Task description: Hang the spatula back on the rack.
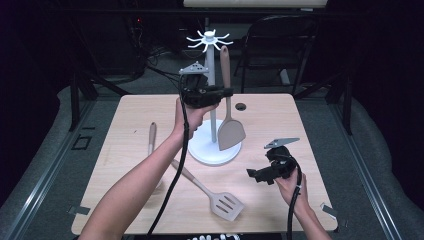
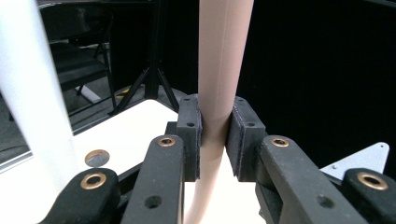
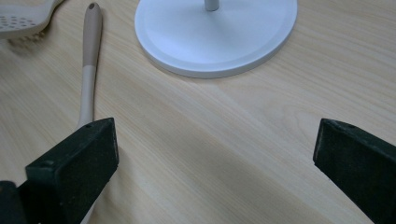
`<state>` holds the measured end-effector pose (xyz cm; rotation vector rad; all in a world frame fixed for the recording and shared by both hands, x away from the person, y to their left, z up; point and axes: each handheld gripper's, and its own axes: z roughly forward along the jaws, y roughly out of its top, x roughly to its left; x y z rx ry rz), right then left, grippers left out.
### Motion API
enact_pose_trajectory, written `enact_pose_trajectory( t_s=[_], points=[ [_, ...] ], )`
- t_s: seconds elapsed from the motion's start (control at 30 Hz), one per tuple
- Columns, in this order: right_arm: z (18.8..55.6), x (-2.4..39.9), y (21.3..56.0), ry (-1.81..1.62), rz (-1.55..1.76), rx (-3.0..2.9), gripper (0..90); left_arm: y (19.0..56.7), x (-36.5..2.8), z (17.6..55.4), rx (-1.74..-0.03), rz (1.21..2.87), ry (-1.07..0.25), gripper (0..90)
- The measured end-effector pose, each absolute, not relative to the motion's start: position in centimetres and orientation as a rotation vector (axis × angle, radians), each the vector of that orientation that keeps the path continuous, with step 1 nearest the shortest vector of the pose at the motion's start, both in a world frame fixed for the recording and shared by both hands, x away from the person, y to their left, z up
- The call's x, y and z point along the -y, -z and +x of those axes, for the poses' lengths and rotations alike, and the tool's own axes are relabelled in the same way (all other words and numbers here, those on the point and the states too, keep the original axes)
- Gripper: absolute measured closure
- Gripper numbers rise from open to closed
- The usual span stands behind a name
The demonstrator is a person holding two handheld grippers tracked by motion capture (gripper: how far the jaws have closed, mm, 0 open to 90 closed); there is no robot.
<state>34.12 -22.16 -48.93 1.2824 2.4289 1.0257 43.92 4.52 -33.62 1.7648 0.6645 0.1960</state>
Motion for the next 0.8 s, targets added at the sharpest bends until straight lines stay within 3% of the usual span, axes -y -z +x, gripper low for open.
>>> enact_pose_trajectory(
  t_s=[0.8],
  points=[
    [34.2, 22.1, 49.0, -1.016, 1.284, -2.426, 0.0, 34.2, -5.1, 45.4, -0.716, 1.789, -0.252, 76.7]
  ],
)
